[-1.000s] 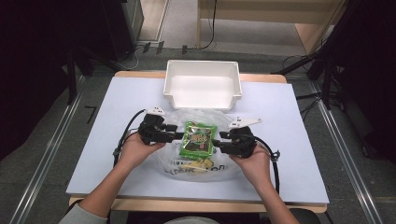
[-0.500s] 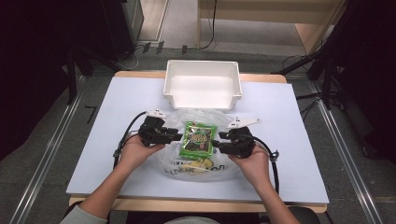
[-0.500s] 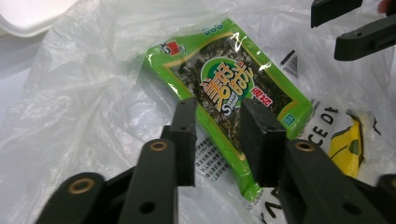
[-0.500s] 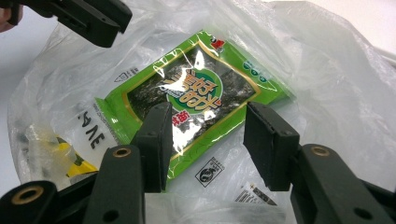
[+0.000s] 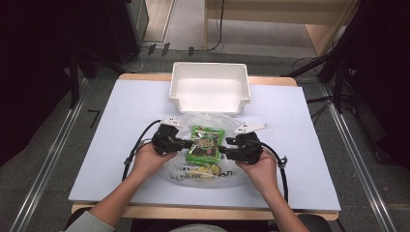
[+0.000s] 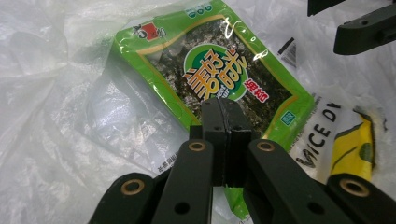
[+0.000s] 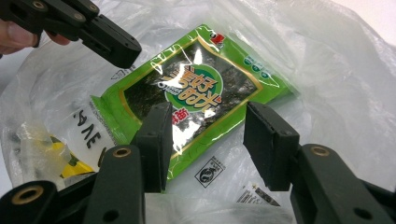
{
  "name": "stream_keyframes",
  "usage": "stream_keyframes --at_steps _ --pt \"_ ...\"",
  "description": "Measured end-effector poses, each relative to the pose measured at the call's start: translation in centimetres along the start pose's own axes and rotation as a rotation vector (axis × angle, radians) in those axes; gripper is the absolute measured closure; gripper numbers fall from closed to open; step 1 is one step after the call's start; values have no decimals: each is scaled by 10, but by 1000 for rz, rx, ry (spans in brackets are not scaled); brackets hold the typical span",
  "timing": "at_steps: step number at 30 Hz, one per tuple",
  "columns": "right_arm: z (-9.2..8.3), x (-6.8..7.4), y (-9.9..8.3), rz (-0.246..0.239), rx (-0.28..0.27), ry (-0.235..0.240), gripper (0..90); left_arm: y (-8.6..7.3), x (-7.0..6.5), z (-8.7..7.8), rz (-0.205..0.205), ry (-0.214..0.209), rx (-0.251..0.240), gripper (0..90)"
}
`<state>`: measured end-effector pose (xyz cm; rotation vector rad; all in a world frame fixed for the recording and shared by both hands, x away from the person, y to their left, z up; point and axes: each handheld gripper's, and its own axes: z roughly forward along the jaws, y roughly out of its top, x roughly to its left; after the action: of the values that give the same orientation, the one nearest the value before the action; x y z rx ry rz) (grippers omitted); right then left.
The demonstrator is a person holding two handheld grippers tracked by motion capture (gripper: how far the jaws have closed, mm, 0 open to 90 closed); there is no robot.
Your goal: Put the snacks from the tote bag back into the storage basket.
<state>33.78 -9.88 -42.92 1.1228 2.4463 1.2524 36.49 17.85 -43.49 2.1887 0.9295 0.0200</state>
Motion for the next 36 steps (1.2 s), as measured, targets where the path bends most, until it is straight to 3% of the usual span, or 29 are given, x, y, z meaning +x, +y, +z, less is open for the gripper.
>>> stream_keyframes --at_steps 4,8,21,36 --pt "2 1 0 1 0 3 539 -2 1 6 0 15 12 900" --pt "4 2 -1 7 3 8 539 -2 4 7 -14 10 17 900" --pt "9 5 -1 4 8 11 539 -3 5 9 -2 10 22 900" --pt "8 5 0 27 -9 10 506 -6 11 8 -35 5 19 900"
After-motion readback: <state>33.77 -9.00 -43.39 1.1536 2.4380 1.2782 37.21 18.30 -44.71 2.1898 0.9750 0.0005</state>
